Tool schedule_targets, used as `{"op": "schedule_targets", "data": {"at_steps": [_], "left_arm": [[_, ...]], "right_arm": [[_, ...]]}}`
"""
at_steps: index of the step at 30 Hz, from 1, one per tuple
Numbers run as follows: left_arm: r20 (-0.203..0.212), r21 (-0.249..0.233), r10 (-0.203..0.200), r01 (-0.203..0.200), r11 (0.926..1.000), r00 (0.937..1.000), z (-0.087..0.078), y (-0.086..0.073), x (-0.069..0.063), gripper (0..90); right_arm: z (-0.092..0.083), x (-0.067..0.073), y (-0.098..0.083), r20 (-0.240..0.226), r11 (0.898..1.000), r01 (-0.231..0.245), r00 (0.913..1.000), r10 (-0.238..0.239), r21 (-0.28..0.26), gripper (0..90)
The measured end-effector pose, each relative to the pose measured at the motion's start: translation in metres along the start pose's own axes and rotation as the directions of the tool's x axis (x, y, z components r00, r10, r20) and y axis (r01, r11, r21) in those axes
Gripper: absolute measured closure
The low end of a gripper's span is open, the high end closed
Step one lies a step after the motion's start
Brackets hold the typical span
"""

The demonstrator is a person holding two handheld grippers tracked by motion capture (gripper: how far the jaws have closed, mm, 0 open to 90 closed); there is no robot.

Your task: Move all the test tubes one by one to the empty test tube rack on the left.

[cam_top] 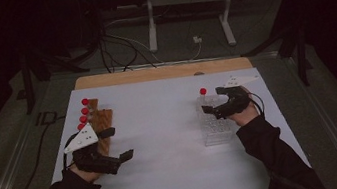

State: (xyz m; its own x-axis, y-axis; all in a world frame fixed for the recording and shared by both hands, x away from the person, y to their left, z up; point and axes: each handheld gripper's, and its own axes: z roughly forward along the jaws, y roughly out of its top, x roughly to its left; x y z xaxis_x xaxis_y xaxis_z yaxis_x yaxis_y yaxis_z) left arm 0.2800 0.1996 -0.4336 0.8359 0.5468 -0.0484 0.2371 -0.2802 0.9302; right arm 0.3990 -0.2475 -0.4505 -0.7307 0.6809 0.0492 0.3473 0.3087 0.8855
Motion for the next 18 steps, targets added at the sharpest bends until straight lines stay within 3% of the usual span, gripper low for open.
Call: {"op": "schedule_targets", "data": {"at_steps": [7,14,18], "left_arm": [[0.014,0.005,0.0,0.0,1.0,0.9999,0.002,-0.001,-0.001,1.9],[0.007,0.005,0.004,-0.004,1.0,1.0,0.002,-0.001,-0.001,1.9],[0.009,0.005,0.003,-0.004,1.0,1.0,0.002,-0.001,-0.001,1.9]], "right_arm": [[0.012,-0.004,-0.003,0.011,1.0,0.003,0.9999,-0.003,0.028,3.2],[0.023,-0.005,-0.003,0.064,0.999,0.011,0.9979,-0.015,0.053,20.9],[0.029,-0.006,-0.005,0.073,0.998,0.012,0.9972,-0.017,0.065,36.1]]}}
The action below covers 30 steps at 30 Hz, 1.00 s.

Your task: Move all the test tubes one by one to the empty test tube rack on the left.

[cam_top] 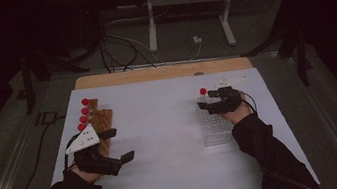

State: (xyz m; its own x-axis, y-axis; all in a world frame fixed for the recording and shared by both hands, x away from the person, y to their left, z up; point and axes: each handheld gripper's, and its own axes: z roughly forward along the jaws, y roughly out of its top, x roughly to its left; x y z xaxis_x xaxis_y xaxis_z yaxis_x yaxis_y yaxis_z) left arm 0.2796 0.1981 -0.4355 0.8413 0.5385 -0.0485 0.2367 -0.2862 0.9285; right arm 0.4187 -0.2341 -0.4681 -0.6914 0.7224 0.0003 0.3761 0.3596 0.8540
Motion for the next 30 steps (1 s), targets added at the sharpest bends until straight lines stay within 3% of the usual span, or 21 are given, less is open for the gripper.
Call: {"op": "schedule_targets", "data": {"at_steps": [5,12,20,30], "left_arm": [[-0.001,0.003,-0.001,0.001,1.0,1.0,0.001,-0.001,0.0,1.9],[-0.002,0.004,0.0,0.0,1.0,1.0,0.001,-0.001,0.0,1.9],[-0.001,0.008,-0.003,0.003,1.0,1.0,0.002,-0.001,0.0,1.9],[0.003,0.007,0.011,-0.011,0.9999,0.9999,0.003,0.003,-0.003,2.0]], "right_arm": [[0.003,-0.001,0.001,-0.004,1.0,0.004,1.0,-0.004,0.008,54.3],[0.011,-0.001,0.002,0.044,0.999,0.026,0.9987,-0.028,0.047,73.6],[0.004,-0.001,0.007,0.049,0.999,0.036,0.9981,-0.038,0.031,75.0],[-0.025,0.008,0.028,0.059,0.996,0.08,0.9952,-0.078,-0.032,75.1]]}}
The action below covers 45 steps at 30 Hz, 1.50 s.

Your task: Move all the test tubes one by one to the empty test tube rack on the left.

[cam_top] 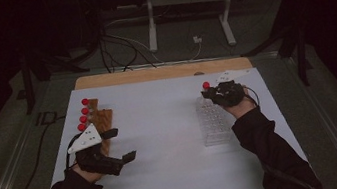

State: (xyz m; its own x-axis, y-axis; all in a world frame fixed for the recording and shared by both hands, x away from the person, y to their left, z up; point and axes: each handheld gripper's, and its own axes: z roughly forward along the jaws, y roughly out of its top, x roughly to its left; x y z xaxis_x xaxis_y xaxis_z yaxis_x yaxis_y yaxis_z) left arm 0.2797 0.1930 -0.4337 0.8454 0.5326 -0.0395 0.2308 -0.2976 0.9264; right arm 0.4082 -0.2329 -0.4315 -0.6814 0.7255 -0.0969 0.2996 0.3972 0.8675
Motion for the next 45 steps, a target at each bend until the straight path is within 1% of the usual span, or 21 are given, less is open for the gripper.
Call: {"op": "schedule_targets", "data": {"at_steps": [4,5,6,8,9,14,16,17,19,20,21,25,28,30,31,33,34,35,36,39,45], "left_arm": [[0.005,-0.007,-0.004,0.004,1.0,1.0,0.001,0.004,-0.001,2.0],[0.014,-0.009,-0.004,0.004,0.9999,0.9999,0.001,0.005,-0.001,2.0],[0.01,-0.009,-0.004,0.005,0.9999,0.9999,0.002,0.006,-0.002,2.0],[0.022,-0.01,-0.001,0.001,0.9999,0.9998,0.003,0.007,-0.003,2.2],[0.016,-0.007,0.004,-0.004,1.0,0.9999,0.004,0.008,-0.003,2.2],[0.032,-0.007,0.001,0.0,1.0,0.9995,0.008,0.014,-0.004,2.2],[0.041,-0.004,0.012,-0.012,0.9999,0.9991,0.01,0.017,-0.005,2.3],[0.034,-0.004,0.021,-0.02,0.9998,0.9992,0.011,0.019,-0.006,2.3],[0.045,-0.004,0.024,-0.023,0.9997,0.9987,0.013,0.022,-0.008,2.2],[0.037,-0.002,0.029,-0.029,0.9996,0.9989,0.015,0.024,-0.009,2.3],[0.043,0.0,0.034,-0.034,0.9994,0.9985,0.016,0.025,-0.01,2.3],[0.051,0.004,0.046,-0.047,0.9989,0.9976,0.022,0.031,-0.014,2.3],[0.06,0.005,0.057,-0.057,0.9984,0.9966,0.029,0.036,-0.018,3.9],[0.074,0.005,0.073,-0.073,0.9973,0.9946,0.033,0.04,-0.02,4.7],[0.071,0.007,0.077,-0.077,0.997,0.9945,0.036,0.041,-0.022,6.1],[0.088,0.01,0.085,-0.086,0.9963,0.9925,0.042,0.043,-0.025,7.7],[0.085,0.013,0.089,-0.09,0.9959,0.9925,0.045,0.044,-0.026,8.3],[0.095,0.011,0.091,-0.092,0.9957,0.9914,0.048,0.044,-0.027,9.6],[0.093,0.008,0.097,-0.098,0.9952,0.9909,0.051,0.045,-0.029,14.2],[0.106,0.009,0.103,-0.105,0.9944,0.989,0.061,0.046,-0.032,20.7],[0.125,0.017,0.123,-0.126,0.9919,0.9845,0.082,0.049,-0.037,33.6]], "right_arm": [[-0.01,0.006,0.006,0.002,1.0,0.023,0.9997,-0.022,-0.015,75.1],[-0.012,0.006,0.008,-0.017,1.0,0.018,0.9997,-0.018,-0.022,75.1],[-0.015,0.008,0.009,-0.017,0.999,0.022,0.9996,-0.022,-0.028,75.1],[-0.018,0.012,0.011,-0.034,0.999,0.029,0.999,-0.03,-0.033,75.1],[-0.019,0.015,0.012,-0.041,0.999,0.035,0.9985,-0.037,-0.033,75.1],[-0.02,0.032,0.013,-0.093,0.998,0.062,0.9936,-0.065,-0.03,75.1],[-0.02,0.04,0.013,-0.114,0.997,0.077,0.9903,-0.079,-0.024,75.1],[-0.02,0.044,0.013,-0.122,0.996,0.091,0.9882,-0.093,-0.02,75.1],[-0.019,0.052,0.013,-0.144,0.994,0.108,0.9835,-0.109,-0.014,75.1],[-0.019,0.057,0.013,-0.153,0.993,0.121,0.9807,-0.121,-0.008,75.1],[-0.019,0.06,0.013,-0.161,0.991,0.131,0.9783,-0.131,-0.007,75.1],[-0.018,0.077,0.012,-0.204,0.988,0.152,0.9677,-0.149,-0.001,75.1],[-0.017,0.09,0.01,-0.238,0.987,0.162,0.9588,-0.155,0.009,75.1],[-0.016,0.099,0.007,-0.262,0.986,0.166,0.9525,-0.155,0.021,75.1],[-0.015,0.103,0.006,-0.274,0.985,0.17,0.9489,-0.157,0.024,75.1],[-0.012,0.111,0.002,-0.297,0.985,0.17,0.9428,-0.152,0.035,75.1],[-0.011,0.115,0.001,-0.306,0.984,0.172,0.94,-0.152,0.041,75.1],[-0.01,0.119,-0.001,-0.315,0.984,0.174,0.9369,-0.151,0.047,75.1],[-0.009,0.122,-0.002,-0.324,0.983,0.177,0.9338,-0.152,0.05,75.1],[-0.006,0.129,-0.004,-0.343,0.981,0.182,0.9273,-0.151,0.062,75.1],[-0.005,0.136,-0.004,-0.368,0.981,0.185,0.9175,-0.15,0.061,75.1]]}}
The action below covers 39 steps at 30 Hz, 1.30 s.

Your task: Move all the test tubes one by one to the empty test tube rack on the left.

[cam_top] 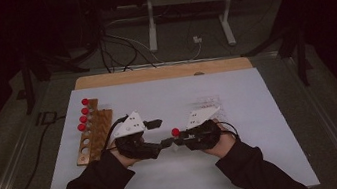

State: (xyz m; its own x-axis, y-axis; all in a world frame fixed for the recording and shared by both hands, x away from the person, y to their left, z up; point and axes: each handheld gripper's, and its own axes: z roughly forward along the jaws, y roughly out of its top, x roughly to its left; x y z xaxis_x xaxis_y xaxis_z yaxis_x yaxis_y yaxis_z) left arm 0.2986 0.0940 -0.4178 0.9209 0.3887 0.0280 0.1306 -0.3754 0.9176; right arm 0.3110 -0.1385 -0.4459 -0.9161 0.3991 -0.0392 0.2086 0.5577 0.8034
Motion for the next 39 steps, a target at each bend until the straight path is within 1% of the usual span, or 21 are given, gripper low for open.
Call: {"op": "schedule_targets", "data": {"at_steps": [1,3,4,5,9,11,12,13,14,17,19,23,27,28,29,31,33,35,36,37,39], "left_arm": [[0.009,0.0,0.003,-0.003,1.0,1.0,0.003,0.0,0.0,36.4],[0.007,0.008,0.011,-0.011,0.9999,0.9999,0.009,0.001,-0.001,39.8],[0.013,0.01,0.015,-0.015,0.9998,0.9998,0.011,0.001,-0.001,43.2],[0.01,0.012,0.02,-0.02,0.9997,0.9998,0.014,0.001,-0.001,45.8],[0.011,0.022,0.028,-0.028,0.9994,0.9996,0.019,0.0,-0.001,58.5],[0.0,0.031,0.03,-0.03,0.9991,0.9996,0.021,-0.001,-0.001,62.3],[0.006,0.033,0.031,-0.031,0.999,0.9995,0.022,-0.001,0.0,66.3],[0.001,0.03,0.033,-0.033,0.999,0.9995,0.022,-0.002,0.0,68.0],[0.0,0.03,0.037,-0.037,0.9988,0.9993,0.022,-0.002,0.0,70.6],[-0.007,0.027,0.051,-0.051,0.9983,0.9987,0.02,0.0,0.0,71.6],[-0.019,0.029,0.058,-0.057,0.998,0.9982,0.017,0.001,0.0,71.7],[-0.03,0.023,0.057,-0.056,0.9982,0.998,0.006,0.005,0.004,71.9],[-0.061,0.008,0.055,-0.054,0.9985,0.9966,-0.01,0.008,0.009,71.9],[-0.067,0.003,0.052,-0.052,0.9986,0.9964,-0.014,0.01,0.011,71.9],[-0.075,0.0,0.05,-0.05,0.9988,0.9959,-0.018,0.011,0.012,71.9],[-0.09,-0.005,0.046,-0.046,0.9989,0.9948,-0.026,0.013,0.016,71.9],[-0.109,-0.008,0.042,-0.044,0.999,0.9932,-0.034,0.015,0.019,71.9],[-0.133,-0.013,0.04,-0.042,0.999,0.9904,-0.043,0.016,0.022,71.9],[-0.136,-0.018,0.035,-0.038,0.9991,0.9902,-0.048,0.017,0.023,71.9],[-0.149,-0.018,0.035,-0.038,0.9991,0.9882,-0.052,0.017,0.024,71.9],[-0.167,-0.028,0.024,-0.029,0.9992,0.9857,-0.062,0.016,0.027,71.9]], "right_arm": [[0.0,0.001,0.001,0.004,1.0,0.0,1.0,0.0,0.003,75.1],[0.0,0.002,0.001,-0.001,1.0,0.001,1.0,-0.001,-0.001,75.1],[0.0,0.003,0.002,0.002,1.0,0.003,1.0,-0.003,0.0,75.1],[0.0,0.003,0.002,0.003,1.0,0.007,1.0,-0.007,0.001,75.1],[-0.001,0.003,0.003,0.001,1.0,0.002,1.0,-0.002,-0.009,75.0],[-0.002,0.003,0.003,0.002,1.0,0.001,1.0,-0.001,-0.014,75.1],[-0.002,0.003,0.003,0.003,1.0,-0.002,1.0,0.002,-0.017,75.0],[-0.003,0.003,0.003,0.001,1.0,-0.005,1.0,0.005,-0.018,75.0],[-0.002,0.003,0.003,0.014,1.0,-0.006,0.9999,0.006,-0.015,75.0],[-0.002,0.002,0.003,0.013,0.999,-0.015,0.9998,0.015,-0.029,73.7],[-0.004,0.001,0.002,-0.001,0.998,-0.035,0.9994,0.035,-0.056,58.7],[-0.011,-0.001,0.001,0.018,0.995,-0.054,0.9983,0.056,-0.087,36.4],[-0.019,-0.002,-0.003,0.051,0.991,-0.07,0.9958,0.077,-0.116,16.4],[-0.021,-0.003,-0.005,0.051,0.99,-0.072,0.9956,0.078,-0.121,12.4],[-0.023,-0.003,-0.007,0.057,0.988,-0.076,0.9948,0.084,-0.132,9.9],[-0.027,-0.005,-0.01,0.052,0.985,-0.093,0.9934,0.102,-0.147,3.1],[-0.032,-0.005,-0.014,0.066,0.984,-0.097,0.9919,0.108,-0.149,1.8],[-0.036,-0.007,-0.017,0.059,0.982,-0.107,0.9913,0.118,-0.158,0.0],[-0.038,-0.007,-0.019,0.063,0.98,-0.108,0.9908,0.12,-0.167,0.0],[-0.041,-0.006,-0.02,0.067,0.978,-0.108,0.9904,0.121,-0.178,0.0],[-0.044,-0.005,-0.023,0.09,0.973,-0.107,0.9878,0.127,-0.203,0.0]]}}
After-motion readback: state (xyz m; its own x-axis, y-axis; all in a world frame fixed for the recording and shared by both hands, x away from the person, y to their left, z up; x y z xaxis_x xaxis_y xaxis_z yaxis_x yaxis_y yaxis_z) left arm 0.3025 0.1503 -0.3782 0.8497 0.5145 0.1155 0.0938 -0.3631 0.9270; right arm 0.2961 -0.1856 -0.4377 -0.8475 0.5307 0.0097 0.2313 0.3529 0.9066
